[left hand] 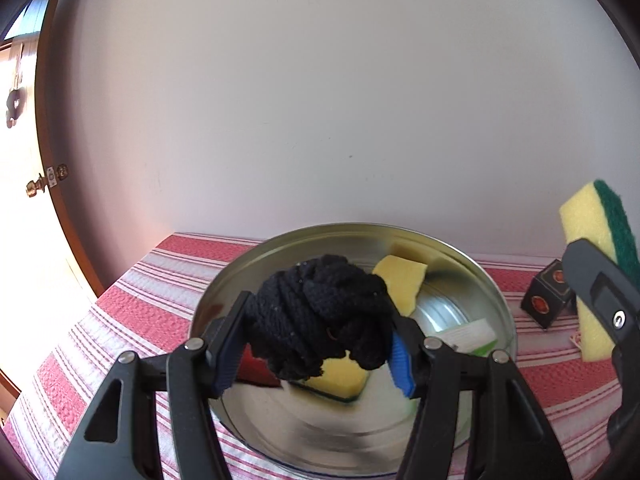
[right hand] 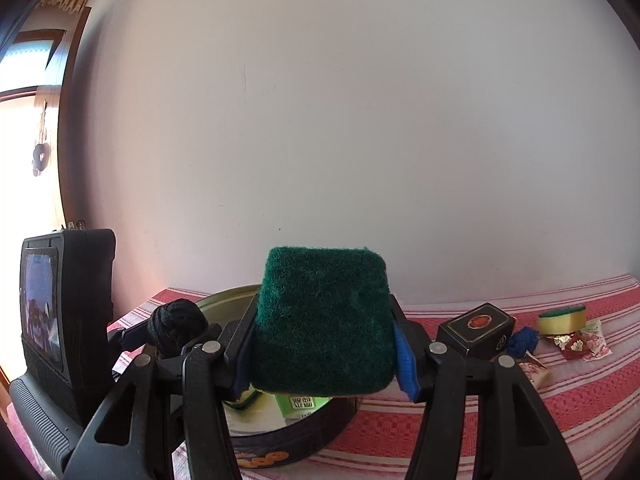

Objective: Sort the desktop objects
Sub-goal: 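Carry the black cloth and scrub sponge over the metal tin with both tools, then open both tools to drop the cloth and scrub sponge into the tin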

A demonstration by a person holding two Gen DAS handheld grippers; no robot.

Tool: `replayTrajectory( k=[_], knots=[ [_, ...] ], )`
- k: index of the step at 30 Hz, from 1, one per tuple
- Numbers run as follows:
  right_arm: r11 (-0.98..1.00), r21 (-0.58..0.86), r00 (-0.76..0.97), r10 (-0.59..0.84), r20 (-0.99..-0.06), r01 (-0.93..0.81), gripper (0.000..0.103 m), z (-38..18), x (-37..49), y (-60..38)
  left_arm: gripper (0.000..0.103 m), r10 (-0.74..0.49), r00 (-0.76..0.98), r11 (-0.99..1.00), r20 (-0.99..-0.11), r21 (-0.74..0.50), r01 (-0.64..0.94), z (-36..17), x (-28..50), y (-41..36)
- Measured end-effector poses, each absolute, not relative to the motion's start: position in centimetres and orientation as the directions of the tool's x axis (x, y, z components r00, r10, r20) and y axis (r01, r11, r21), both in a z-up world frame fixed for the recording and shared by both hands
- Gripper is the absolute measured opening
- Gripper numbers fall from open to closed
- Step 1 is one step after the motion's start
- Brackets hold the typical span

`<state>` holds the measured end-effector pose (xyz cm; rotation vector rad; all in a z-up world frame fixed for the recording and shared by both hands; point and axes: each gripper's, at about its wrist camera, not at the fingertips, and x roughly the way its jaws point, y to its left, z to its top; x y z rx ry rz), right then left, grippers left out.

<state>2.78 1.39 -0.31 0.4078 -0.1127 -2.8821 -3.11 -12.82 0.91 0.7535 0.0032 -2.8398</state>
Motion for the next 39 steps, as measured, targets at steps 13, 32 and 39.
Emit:
replayTrajectory(
  k=[13, 32, 39],
  knots=[
    [-0.969, 0.082, -0.915, -0.245, -0.322, 0.231, 0.059, -3.9, -2.1, -2.8, 0.060, -0.287, -0.763, -0.954, -0.580, 0.101, 0.282, -1.8, -6.0, -16.0],
    [-0.990, 0.087, -0.972, -0.127, -0.199, 0.112, 0.096, -5.6, -2.1, -0.5, 0.102, -0.277, -0.875, -0.959, -0.396, 0.175, 0.225, -1.3, -3.2, -12.5],
    [-0.996, 0.060, -0.985, -0.081, -0.152, 0.073, 0.098, -4.5, -0.4, -2.5, 0.102, -0.261, -0.877, -0.963, -0.403, 0.168, 0.209, -1.6, -3.0, -11.7]
  ],
)
